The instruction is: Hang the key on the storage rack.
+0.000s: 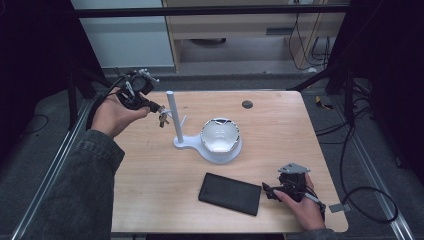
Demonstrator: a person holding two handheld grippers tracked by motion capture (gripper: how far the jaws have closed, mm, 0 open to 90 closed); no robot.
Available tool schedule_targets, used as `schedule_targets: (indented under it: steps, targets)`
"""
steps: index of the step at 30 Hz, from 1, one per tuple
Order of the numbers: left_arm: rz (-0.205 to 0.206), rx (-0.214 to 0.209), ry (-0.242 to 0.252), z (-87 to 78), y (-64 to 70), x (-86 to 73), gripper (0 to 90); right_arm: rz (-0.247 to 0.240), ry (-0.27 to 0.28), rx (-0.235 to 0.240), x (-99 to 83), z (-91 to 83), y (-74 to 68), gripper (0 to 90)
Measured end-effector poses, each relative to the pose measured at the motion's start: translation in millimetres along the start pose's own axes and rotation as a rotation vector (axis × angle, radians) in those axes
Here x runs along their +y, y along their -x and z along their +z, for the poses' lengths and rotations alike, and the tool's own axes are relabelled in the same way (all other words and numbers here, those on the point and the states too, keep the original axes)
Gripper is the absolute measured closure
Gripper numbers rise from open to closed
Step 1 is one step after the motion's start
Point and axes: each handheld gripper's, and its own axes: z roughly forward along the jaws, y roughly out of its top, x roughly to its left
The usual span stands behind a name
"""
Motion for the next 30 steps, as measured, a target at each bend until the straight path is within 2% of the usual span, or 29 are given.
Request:
schedule_targets:
  steps: [6, 17, 19, 20, 21, 23, 24, 25, 30]
  targets:
    - [0.001, 0.009, -0.011, 7.0, -0.8, 1.0, 89.7, 0.000, 0.000, 0.000, 0.0, 0.0, 0.0, 0.3]
    - [-0.022, 0.005, 0.030, 15.5, -0.6, 0.3, 89.7, -0.001, 0.000, 0.002, -0.1, -0.1, -0.2, 0.3]
    - [-0.042, 0.012, 0.050, 18.7, -0.6, -0.9, 89.2, -0.001, 0.000, 0.002, -0.1, -0.2, -0.2, 0.3]
    - [-0.052, 0.015, 0.065, 19.9, -0.2, -2.2, 87.4, -0.001, 0.000, 0.002, -0.1, -0.2, -0.3, 0.3]
    - [-0.057, 0.021, 0.079, 20.5, -0.1, -3.8, 81.1, -0.001, 0.000, 0.002, -0.1, -0.2, -0.3, 0.3]
    - [-0.048, 0.022, 0.088, 19.8, 1.9, -9.2, 73.2, -0.001, 0.000, 0.003, -0.2, -0.2, -0.3, 0.3]
    - [-0.051, 0.035, 0.109, 19.2, 4.4, -12.8, 69.0, -0.001, 0.000, 0.003, -0.2, -0.1, -0.3, 0.4]
    - [-0.038, 0.055, 0.129, 17.9, 5.9, -16.5, 63.7, -0.003, 0.000, 0.002, -0.2, -0.2, -0.2, 0.3]
    - [-0.046, 0.068, 0.197, 15.2, 17.3, -43.8, 43.0, -0.002, 0.000, 0.003, -0.2, -0.2, -0.3, 0.3]
